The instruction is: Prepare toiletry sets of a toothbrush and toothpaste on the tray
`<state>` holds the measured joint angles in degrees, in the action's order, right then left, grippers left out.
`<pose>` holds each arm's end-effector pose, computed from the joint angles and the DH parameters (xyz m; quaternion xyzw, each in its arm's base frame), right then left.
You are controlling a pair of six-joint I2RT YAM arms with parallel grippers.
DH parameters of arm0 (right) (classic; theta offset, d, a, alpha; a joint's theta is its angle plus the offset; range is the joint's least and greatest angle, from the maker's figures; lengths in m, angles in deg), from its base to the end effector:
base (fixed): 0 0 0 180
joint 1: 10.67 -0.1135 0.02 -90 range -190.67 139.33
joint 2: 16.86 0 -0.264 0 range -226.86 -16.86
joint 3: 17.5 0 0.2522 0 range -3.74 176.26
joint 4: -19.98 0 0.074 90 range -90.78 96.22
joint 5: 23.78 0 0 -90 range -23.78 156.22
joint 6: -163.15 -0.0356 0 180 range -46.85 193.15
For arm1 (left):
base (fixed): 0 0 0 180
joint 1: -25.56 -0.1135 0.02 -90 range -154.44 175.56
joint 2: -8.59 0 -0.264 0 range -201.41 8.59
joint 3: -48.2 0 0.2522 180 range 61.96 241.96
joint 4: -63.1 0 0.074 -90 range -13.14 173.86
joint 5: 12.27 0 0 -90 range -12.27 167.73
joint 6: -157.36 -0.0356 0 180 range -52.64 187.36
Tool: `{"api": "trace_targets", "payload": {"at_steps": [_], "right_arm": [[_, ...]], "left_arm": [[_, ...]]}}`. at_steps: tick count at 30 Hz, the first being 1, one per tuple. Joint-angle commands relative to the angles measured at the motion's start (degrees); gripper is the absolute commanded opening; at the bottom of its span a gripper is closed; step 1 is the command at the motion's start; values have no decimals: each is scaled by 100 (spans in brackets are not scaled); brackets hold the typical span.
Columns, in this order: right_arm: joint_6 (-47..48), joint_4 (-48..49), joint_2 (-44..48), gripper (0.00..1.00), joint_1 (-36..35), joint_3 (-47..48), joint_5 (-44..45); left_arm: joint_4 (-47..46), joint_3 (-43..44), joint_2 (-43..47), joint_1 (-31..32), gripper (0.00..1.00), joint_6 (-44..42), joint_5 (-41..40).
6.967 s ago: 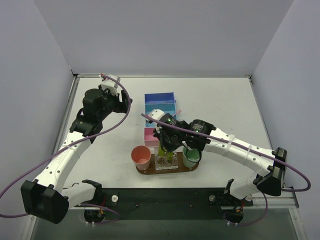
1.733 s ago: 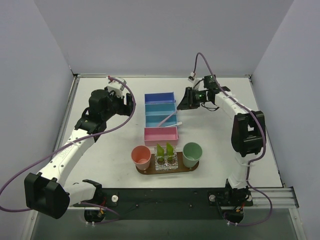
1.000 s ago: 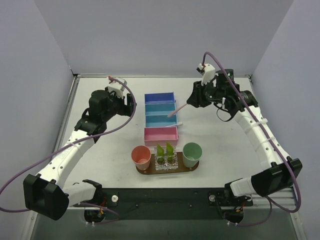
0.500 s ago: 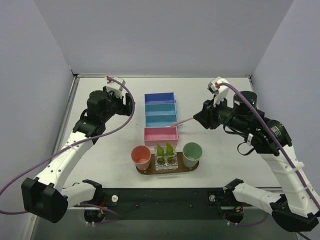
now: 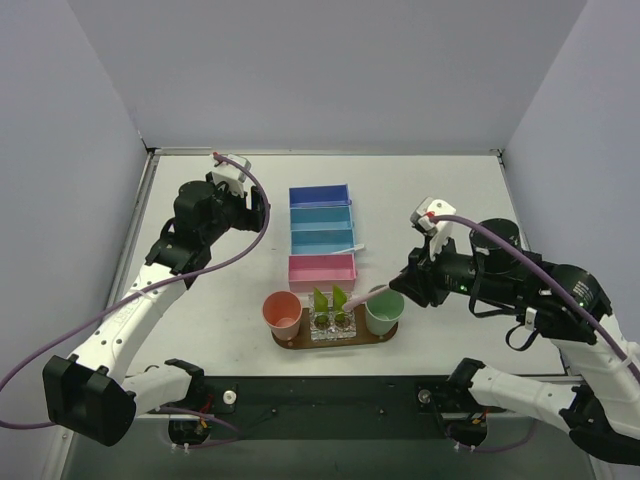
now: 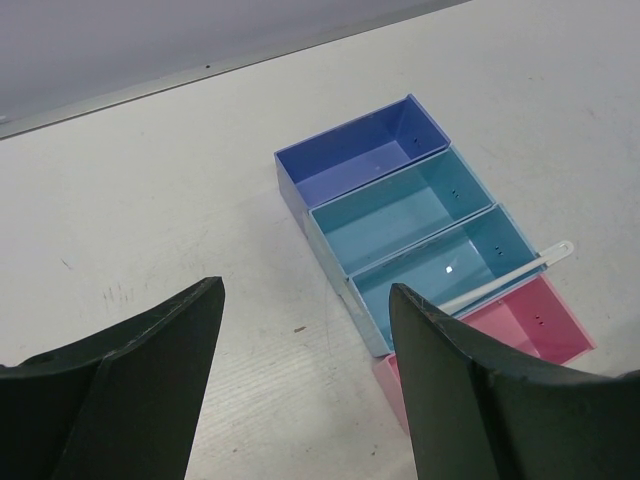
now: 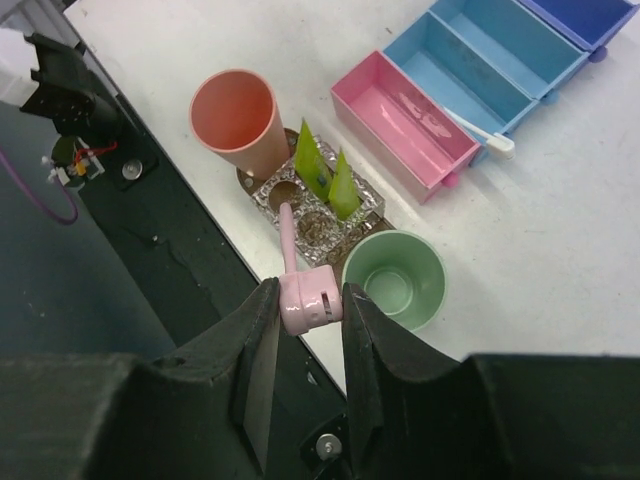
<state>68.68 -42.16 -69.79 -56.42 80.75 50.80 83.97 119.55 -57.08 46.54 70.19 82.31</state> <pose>0.0922 0.1082 0.4721 -0.3553 0.7164 0.3482 0.4892 0.2491 -0.0986 0.3503 0.1492 0.7800 -0.1563 0.5874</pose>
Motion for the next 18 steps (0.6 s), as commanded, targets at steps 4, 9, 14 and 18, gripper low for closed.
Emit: {"api": "trace_targets", "payload": {"at_steps": [4,9,14,18], "right_arm": [[-212,-163,-499,0,-1538,102,1970],[-256,-172,-1096,0,-2331,366,3087],[-318,-172,-1632,0,-2885,551,3501],[-344,-172,-1958,0,-3228,709,3703]], "left_arm": [[-167,43,107,30,77,51,-71],[-140,60,81,30,77,51,-80],[-114,78,98,30,77,68,-54],[-131,78,133,39,77,86,-19]]}}
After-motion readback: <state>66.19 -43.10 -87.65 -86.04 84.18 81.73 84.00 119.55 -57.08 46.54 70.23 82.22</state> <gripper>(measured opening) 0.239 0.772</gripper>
